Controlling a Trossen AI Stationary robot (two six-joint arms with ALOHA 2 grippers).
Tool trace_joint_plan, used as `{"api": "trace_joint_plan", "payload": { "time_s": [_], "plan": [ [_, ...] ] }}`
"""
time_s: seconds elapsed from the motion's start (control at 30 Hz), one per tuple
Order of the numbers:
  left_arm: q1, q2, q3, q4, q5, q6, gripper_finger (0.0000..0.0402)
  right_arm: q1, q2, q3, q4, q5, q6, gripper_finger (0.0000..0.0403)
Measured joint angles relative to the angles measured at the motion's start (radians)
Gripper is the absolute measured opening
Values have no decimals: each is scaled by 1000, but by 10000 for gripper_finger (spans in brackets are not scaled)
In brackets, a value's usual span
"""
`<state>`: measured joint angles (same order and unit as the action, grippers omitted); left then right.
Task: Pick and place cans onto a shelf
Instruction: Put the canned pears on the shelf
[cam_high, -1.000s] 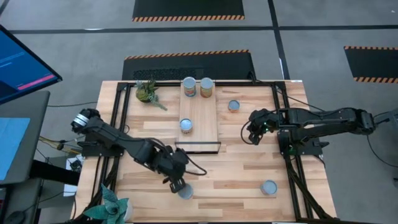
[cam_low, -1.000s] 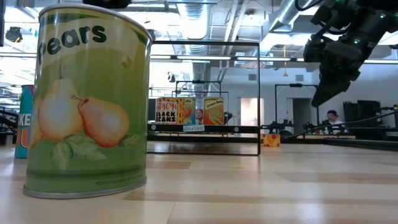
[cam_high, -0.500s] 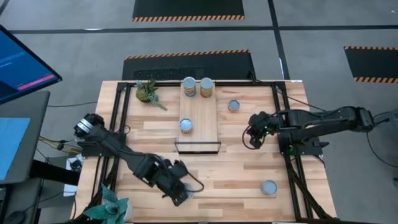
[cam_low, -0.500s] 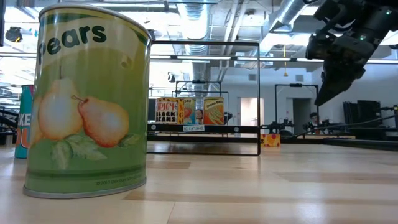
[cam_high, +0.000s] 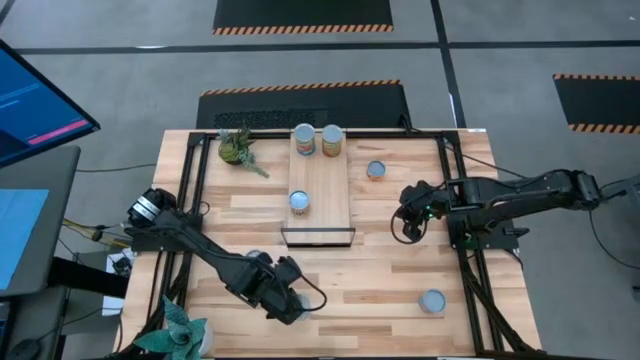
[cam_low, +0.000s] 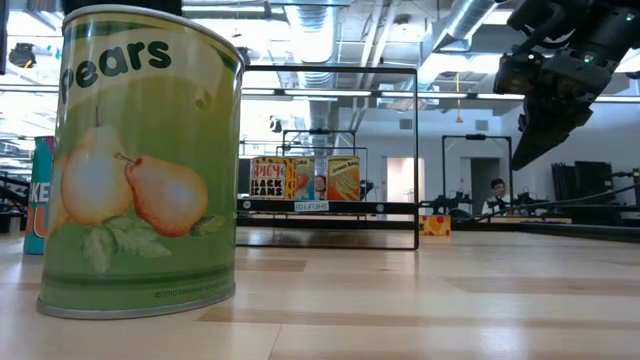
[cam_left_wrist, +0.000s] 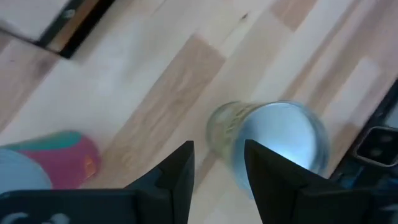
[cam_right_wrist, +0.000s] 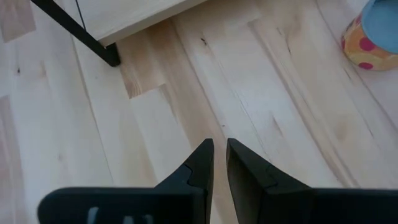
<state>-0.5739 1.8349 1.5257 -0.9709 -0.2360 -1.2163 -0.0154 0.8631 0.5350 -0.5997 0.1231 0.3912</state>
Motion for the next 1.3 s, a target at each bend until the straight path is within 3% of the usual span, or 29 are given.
{"api": "trace_joint_plan", "payload": {
  "time_s": [0.13, 1.3],
  "plan": [
    [0, -1, -16, 56, 20, 0, 128, 0, 0, 0, 0, 3, 0, 69],
    [-4, 42, -32, 62, 132, 3, 124, 0, 1, 0, -10, 5, 1, 69]
  ]
}}
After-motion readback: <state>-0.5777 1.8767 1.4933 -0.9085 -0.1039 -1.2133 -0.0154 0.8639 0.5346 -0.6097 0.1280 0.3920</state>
